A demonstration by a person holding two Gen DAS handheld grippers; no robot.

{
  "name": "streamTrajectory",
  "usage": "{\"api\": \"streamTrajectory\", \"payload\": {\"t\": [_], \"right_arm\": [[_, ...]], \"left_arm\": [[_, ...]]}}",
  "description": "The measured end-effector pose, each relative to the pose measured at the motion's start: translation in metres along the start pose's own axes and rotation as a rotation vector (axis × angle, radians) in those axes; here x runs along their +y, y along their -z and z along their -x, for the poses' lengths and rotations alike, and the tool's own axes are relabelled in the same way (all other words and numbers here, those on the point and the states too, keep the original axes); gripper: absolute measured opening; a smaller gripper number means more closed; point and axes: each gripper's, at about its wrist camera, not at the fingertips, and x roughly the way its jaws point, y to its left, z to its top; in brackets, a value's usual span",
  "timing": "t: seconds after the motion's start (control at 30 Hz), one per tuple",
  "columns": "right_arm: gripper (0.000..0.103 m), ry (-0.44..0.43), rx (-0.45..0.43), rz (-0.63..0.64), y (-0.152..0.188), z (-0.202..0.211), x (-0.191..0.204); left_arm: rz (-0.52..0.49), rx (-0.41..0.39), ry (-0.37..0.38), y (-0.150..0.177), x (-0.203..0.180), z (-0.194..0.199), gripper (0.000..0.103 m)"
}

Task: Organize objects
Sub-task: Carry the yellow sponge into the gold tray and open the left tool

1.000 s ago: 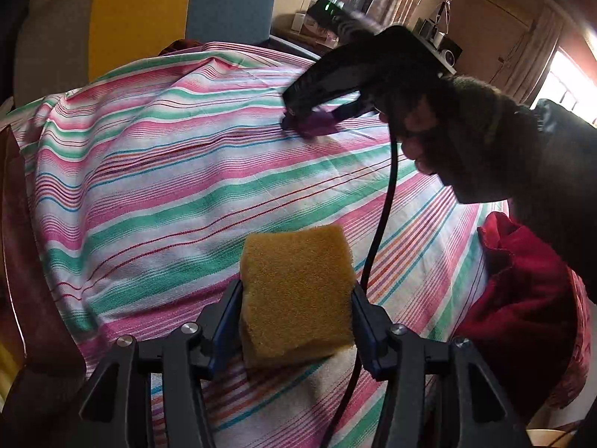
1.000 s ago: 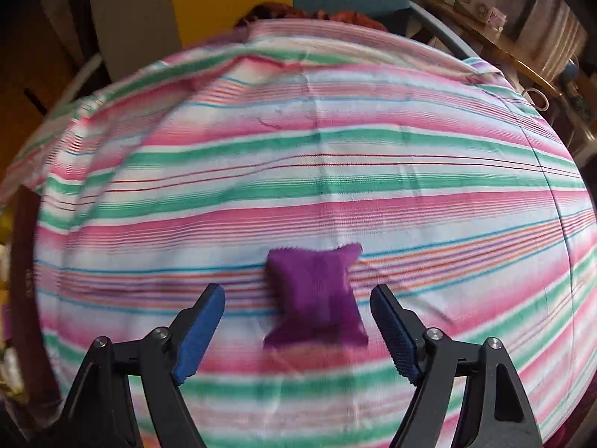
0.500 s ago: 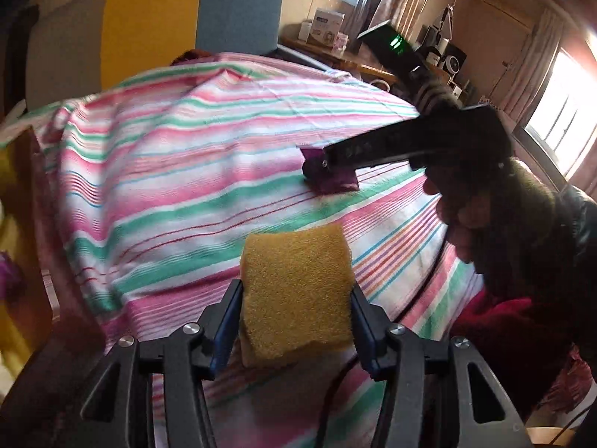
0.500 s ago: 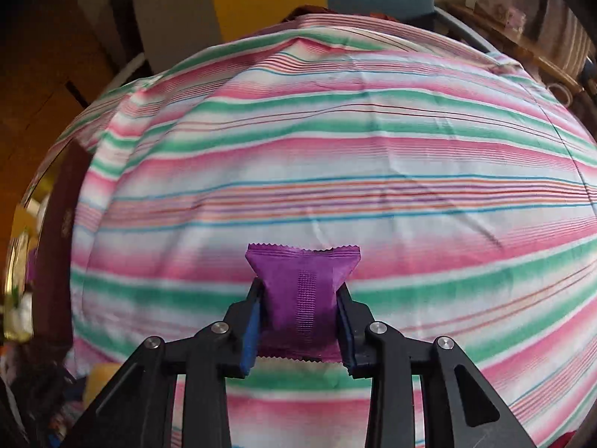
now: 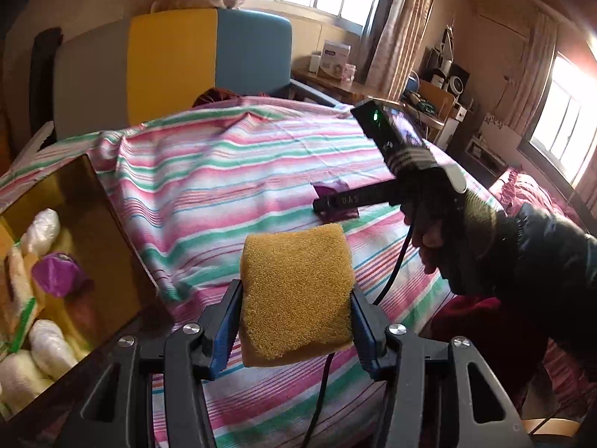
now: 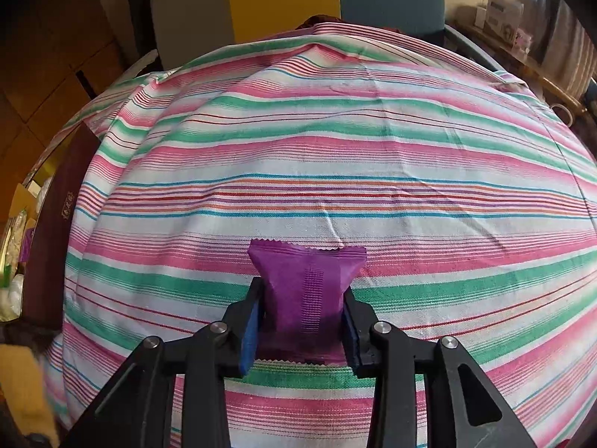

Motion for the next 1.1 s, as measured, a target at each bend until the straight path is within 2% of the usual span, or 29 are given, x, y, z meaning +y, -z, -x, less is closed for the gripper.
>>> {"api": "streamTrajectory", "payload": {"t": [0.27, 0.5, 0.63, 0.83, 1.0, 1.1], "right_arm": [[0.04, -0.025, 0.006, -0.018, 0.001, -0.002, -0.004], [0.04, -0.025, 0.004, -0.017, 0.0, -0.001, -0.004], [0.04, -0.001, -0.002, 0.027, 0.001, -0.001, 0.0], [0.04, 0.026, -0.006, 0.058, 0.001, -0.001, 0.006], [0.04, 0.044, -0.011, 0.077, 0.002, -0.001, 0.008], [0.04, 0.049, -0.014, 0.079, 0.002, 0.0, 0.009]], "left_arm": [[0.05, -0.06, -0.003, -0.006, 0.009, 0.031, 0.054], [0.169, -0.096, -0.06, -0.002, 0.046, 0.061, 0.054], [0.251, -0.132, -0.132, 0.007, 0.08, 0.089, 0.054], [0.437, -0.176, -0.271, 0.027, 0.142, 0.129, 0.054], [0.525, -0.161, -0.375, 0.044, 0.176, 0.134, 0.054], [0.538, -0.145, -0.404, 0.045, 0.186, 0.128, 0.054]]}}
